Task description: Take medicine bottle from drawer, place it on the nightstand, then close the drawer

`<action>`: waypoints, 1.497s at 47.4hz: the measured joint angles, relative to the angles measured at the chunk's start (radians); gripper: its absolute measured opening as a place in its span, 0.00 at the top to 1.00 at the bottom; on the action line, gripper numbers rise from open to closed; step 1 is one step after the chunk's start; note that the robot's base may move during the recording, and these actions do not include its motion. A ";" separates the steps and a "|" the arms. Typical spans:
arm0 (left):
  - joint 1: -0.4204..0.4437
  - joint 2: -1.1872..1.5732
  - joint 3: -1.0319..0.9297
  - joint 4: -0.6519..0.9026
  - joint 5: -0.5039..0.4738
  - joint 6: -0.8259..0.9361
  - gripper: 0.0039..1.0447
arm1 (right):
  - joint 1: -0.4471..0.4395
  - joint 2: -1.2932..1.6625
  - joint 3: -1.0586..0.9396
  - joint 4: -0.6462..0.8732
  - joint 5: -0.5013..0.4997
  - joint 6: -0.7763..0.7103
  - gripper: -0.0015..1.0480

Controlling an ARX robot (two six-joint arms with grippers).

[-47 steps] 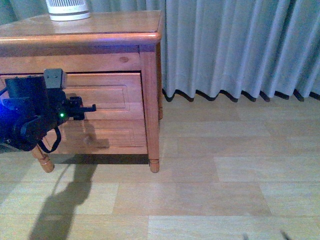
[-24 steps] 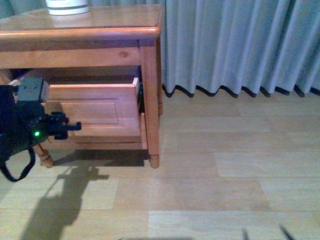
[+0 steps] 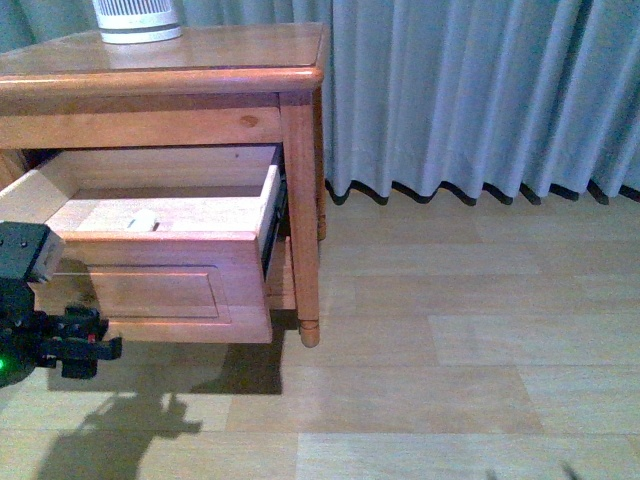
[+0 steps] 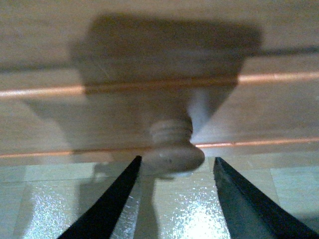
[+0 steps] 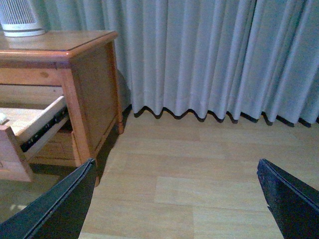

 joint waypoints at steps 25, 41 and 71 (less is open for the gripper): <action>0.059 -0.399 -0.053 -0.096 0.080 0.037 0.06 | 0.000 0.000 0.000 0.000 0.000 0.000 0.07; 0.068 -1.038 -0.246 -0.410 0.152 0.000 0.06 | 0.000 0.000 0.000 0.000 0.000 0.000 0.07; -0.043 -1.386 -0.561 -0.277 -0.132 -0.141 0.83 | 0.000 0.000 0.000 0.000 -0.001 0.000 0.07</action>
